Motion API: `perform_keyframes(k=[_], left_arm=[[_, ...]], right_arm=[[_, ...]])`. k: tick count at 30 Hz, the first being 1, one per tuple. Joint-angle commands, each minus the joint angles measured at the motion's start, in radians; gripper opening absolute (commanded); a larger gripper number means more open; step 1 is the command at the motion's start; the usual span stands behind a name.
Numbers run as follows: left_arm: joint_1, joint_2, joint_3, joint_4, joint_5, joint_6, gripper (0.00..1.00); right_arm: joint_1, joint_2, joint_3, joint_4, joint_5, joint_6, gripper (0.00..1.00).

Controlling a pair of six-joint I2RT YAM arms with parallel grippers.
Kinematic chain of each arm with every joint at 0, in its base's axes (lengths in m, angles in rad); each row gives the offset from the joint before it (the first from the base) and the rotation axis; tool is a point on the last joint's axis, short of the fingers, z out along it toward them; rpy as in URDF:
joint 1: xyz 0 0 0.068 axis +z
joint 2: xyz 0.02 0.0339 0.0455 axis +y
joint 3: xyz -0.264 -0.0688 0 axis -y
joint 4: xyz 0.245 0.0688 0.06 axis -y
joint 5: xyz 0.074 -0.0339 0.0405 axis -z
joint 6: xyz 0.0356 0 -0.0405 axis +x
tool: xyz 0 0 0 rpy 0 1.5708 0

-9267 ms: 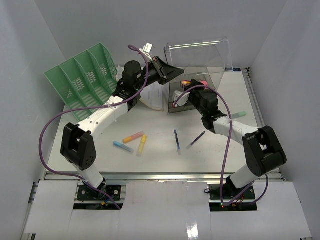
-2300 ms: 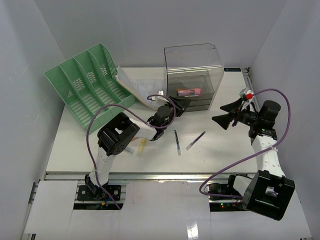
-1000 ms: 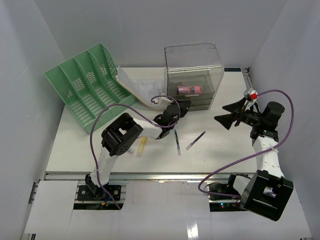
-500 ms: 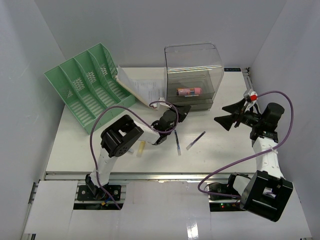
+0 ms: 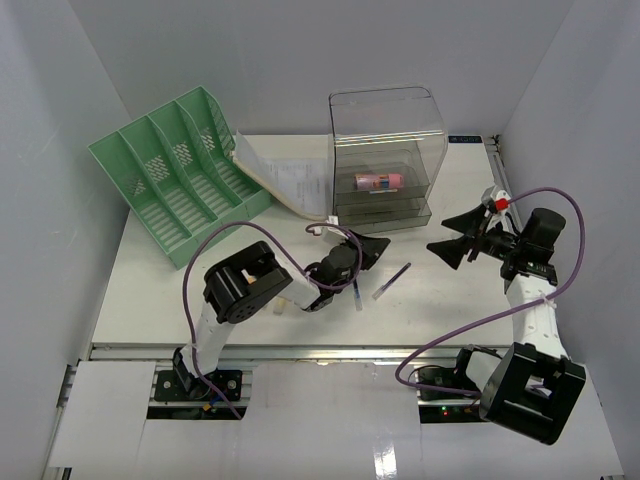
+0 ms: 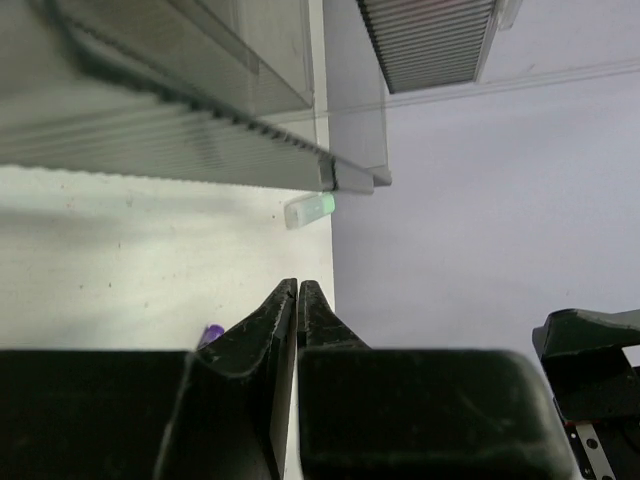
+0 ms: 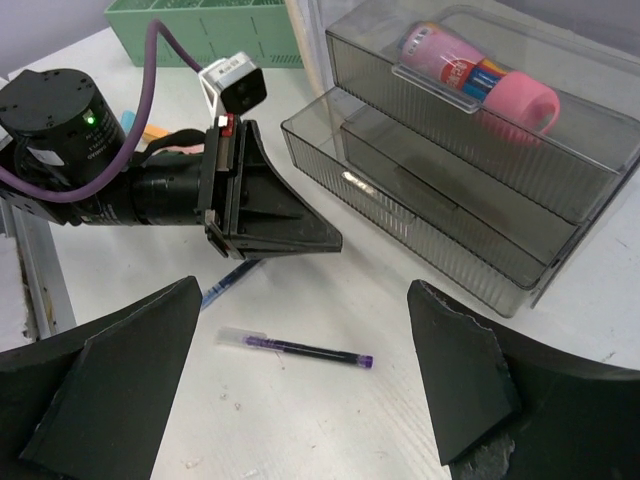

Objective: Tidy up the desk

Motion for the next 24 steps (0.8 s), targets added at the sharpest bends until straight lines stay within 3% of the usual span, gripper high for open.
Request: perform_keyframes(k=[1, 5, 10, 15, 18, 20, 24], left_arm=[[-0.002, -0.094, -0.013, -0.009, 0.007, -0.006, 0.35], [-0.001, -0.135, -0.027, -0.038, 0.035, 0.009, 0.55], [-0.012, -0.246, -0.129, -0.040, 0.097, 0.034, 0.61], [-0.019, -0.430, -0.299, -0.090, 0.185, 0.085, 0.62], [-0.017, -0.558, -0.371, -0.202, 0.236, 0.181, 0.69], [-0.012, -0.670, -0.415, -0.302, 0.260, 0.254, 0.73], [-0.001, -0.891, -0.469, -0.555, 0.284, 0.380, 0.79]], right_arm=[[-0.002, 0.027, 0.101, -0.235, -0.086, -0.269, 0.90], [0.001, 0.084, 0.220, -0.546, -0.096, -0.624, 0.90], [0.063, 0.174, 0.386, -0.928, -0.024, -1.024, 0.90], [0.152, 0.198, 0.447, -0.853, 0.076, -0.914, 0.90], [0.231, 0.170, 0.427, -0.793, 0.183, -0.897, 0.90], [0.309, 0.146, 0.405, -0.811, 0.223, -0.997, 0.90], [0.410, 0.133, 0.360, -0.965, 0.265, -1.401, 0.90]])
